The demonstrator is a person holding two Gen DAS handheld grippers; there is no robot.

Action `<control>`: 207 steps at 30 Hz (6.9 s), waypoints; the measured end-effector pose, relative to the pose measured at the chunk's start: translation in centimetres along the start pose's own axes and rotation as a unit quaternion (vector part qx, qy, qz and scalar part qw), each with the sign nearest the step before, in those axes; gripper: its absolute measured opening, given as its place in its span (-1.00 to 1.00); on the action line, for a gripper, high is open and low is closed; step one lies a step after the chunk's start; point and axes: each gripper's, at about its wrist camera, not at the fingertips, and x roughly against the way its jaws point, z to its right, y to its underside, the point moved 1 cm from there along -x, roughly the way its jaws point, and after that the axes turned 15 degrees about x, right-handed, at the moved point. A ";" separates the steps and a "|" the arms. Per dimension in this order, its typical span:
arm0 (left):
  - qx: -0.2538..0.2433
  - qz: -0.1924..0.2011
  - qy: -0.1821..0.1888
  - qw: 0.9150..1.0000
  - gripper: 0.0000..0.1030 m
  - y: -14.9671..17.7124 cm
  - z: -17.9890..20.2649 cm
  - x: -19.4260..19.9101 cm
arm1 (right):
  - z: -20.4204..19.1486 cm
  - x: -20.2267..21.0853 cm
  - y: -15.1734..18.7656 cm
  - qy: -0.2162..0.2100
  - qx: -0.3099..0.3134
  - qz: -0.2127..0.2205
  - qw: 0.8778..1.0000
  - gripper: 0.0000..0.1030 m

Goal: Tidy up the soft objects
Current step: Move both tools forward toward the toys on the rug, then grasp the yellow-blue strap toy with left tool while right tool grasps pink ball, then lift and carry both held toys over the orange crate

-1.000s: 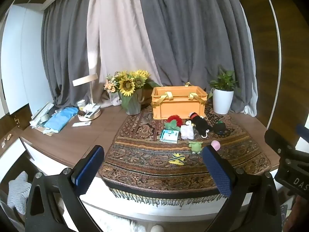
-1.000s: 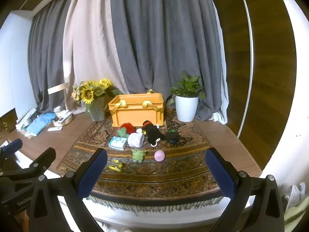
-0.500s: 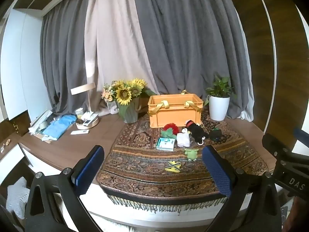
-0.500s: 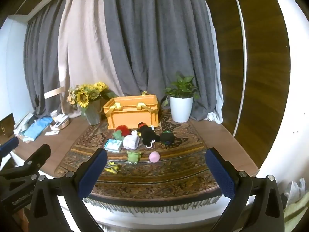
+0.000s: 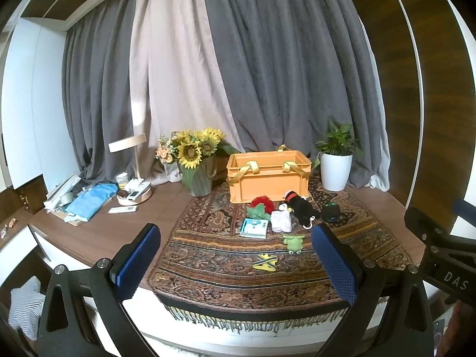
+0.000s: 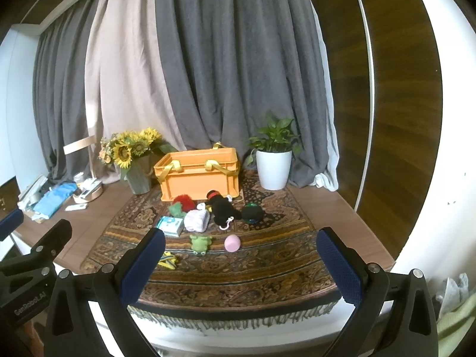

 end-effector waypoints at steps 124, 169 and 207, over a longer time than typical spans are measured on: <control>-0.015 -0.244 0.028 0.969 0.04 12.3 2.1 -29.3 | -3.8 -34.1 8.5 -0.121 0.012 -0.211 0.970 -0.25; 0.002 -0.063 0.117 0.991 0.04 -10.1 1.2 -32.7 | -5.2 -32.7 -12.0 -0.081 -0.004 -0.040 0.996 -0.25; -0.019 -0.146 0.083 0.986 0.04 -14.4 5.9 -52.6 | -4.0 -52.6 -17.2 -0.122 0.010 -0.114 0.986 -0.25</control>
